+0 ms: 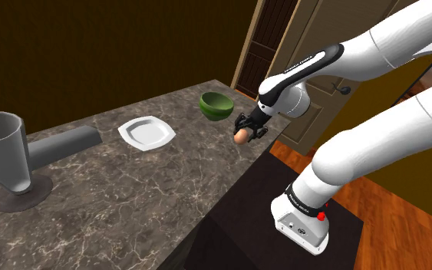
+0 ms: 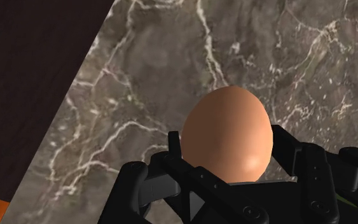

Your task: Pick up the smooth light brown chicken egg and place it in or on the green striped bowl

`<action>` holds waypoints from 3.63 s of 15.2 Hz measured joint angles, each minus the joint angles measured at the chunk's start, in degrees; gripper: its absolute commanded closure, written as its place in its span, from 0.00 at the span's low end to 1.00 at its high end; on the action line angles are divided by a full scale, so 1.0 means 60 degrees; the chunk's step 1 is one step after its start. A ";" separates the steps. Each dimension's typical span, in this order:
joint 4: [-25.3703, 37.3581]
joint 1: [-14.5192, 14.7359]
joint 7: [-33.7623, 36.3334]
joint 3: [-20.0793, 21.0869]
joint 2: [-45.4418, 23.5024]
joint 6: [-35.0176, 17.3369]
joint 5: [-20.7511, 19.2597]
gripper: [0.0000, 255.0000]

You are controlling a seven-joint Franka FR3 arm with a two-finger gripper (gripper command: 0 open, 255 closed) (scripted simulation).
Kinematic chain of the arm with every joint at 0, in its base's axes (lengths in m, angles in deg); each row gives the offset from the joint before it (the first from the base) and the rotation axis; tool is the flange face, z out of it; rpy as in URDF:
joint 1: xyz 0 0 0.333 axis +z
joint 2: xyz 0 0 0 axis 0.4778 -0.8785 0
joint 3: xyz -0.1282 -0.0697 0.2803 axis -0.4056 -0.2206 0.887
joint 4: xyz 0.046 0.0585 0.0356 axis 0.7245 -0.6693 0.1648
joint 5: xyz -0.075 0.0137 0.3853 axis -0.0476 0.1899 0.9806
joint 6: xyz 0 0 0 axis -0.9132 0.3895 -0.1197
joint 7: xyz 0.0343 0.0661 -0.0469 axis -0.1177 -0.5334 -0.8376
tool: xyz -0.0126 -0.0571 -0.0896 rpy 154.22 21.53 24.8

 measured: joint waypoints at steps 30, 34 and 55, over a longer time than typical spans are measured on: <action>0.1165 -0.1625 0.2121 0.1038 0.3409 0.4512 -0.2020 1.00; 0.1532 -0.1690 0.2300 0.1077 0.3661 0.5121 -0.2129 1.00; 0.7457 -0.1133 0.2541 0.1209 -0.2518 0.4801 -0.1696 1.00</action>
